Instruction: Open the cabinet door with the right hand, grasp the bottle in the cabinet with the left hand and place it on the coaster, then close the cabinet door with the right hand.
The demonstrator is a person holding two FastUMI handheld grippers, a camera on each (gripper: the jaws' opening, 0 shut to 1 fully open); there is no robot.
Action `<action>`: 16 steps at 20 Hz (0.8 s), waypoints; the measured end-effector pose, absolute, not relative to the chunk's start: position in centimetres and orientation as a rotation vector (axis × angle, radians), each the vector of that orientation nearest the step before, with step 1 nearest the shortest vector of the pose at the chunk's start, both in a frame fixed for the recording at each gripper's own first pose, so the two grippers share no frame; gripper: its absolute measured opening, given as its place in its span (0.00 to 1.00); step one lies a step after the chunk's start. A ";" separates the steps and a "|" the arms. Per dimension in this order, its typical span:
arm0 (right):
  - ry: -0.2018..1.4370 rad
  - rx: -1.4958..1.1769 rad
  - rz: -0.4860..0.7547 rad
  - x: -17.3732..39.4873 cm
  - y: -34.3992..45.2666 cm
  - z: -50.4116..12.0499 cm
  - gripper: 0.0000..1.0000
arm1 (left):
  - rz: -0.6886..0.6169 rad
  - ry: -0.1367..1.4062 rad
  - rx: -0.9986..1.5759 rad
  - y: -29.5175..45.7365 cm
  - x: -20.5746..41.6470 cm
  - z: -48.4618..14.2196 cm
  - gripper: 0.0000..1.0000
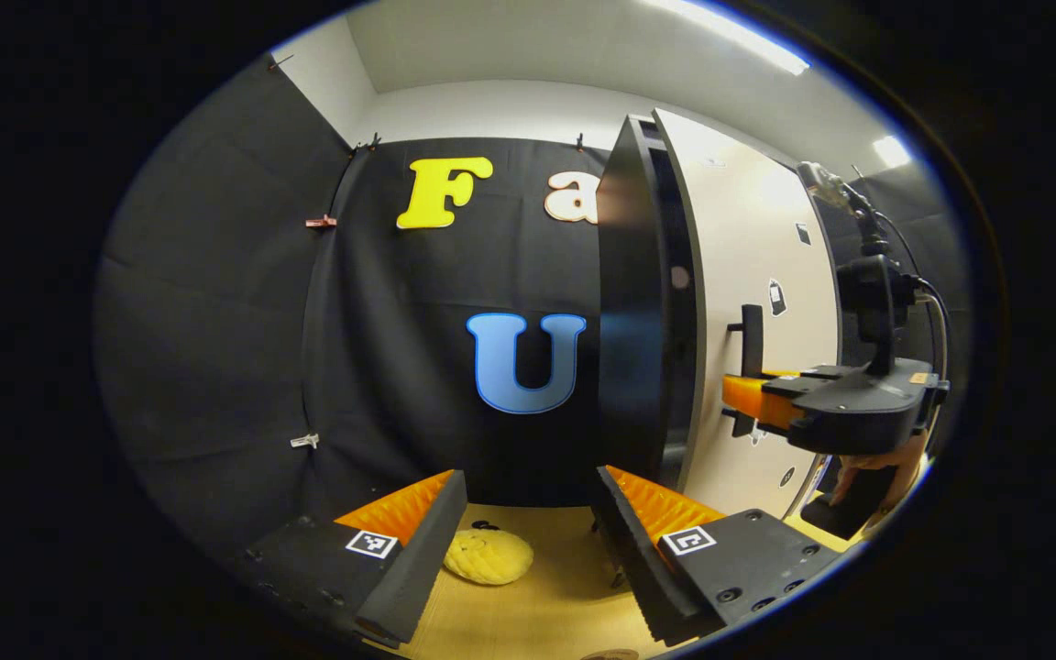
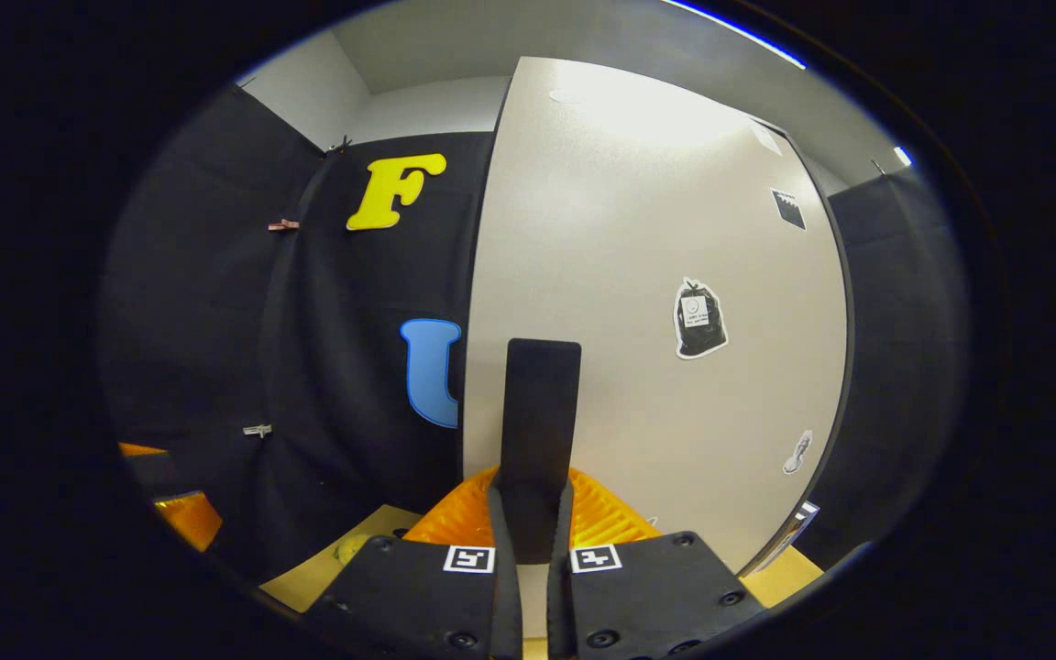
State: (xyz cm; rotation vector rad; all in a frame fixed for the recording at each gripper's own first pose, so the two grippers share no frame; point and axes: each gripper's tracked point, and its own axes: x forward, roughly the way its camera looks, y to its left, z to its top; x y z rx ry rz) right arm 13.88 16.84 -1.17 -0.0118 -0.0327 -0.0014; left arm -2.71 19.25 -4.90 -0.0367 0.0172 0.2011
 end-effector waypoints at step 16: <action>0.027 -0.005 0.155 3.2 12.2 -0.5 0.15 | -0.012 -0.042 0.012 7.0 -2.6 -3.3 0.89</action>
